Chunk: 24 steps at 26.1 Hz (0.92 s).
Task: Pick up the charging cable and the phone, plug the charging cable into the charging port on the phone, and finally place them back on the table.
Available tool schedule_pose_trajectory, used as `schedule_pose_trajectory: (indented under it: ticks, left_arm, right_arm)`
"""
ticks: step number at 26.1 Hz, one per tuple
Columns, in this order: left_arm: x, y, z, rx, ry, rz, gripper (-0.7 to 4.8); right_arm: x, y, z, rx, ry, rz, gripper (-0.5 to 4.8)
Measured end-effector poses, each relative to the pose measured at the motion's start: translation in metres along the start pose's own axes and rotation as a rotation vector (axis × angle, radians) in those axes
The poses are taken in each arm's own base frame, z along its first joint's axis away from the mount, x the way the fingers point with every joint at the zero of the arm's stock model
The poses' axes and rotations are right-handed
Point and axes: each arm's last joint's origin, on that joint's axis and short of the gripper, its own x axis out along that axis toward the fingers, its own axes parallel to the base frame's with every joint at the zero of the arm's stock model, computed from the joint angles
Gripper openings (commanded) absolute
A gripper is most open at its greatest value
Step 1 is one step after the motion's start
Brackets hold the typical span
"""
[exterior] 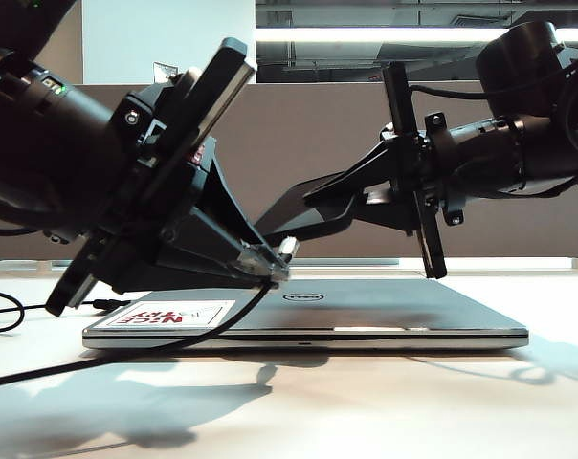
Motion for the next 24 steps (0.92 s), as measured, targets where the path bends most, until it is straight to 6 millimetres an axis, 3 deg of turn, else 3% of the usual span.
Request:
schedule_pose_trajectory:
  ticks: [16, 24]
  left_arm:
    - [0.0003, -0.0009, 0.0000, 0.003, -0.001, -0.010, -0.06]
    - [0.0003, -0.0022, 0.0018, 0.006, -0.021, -0.019, -0.06]
  right_arm:
    - [-0.0022, 0.0015, 0.0022, -0.024, 0.019, 0.027, -0.05]
    - [-0.0059, -0.0009, 0.0041, 0.058, 0.004, 0.014, -0.06]
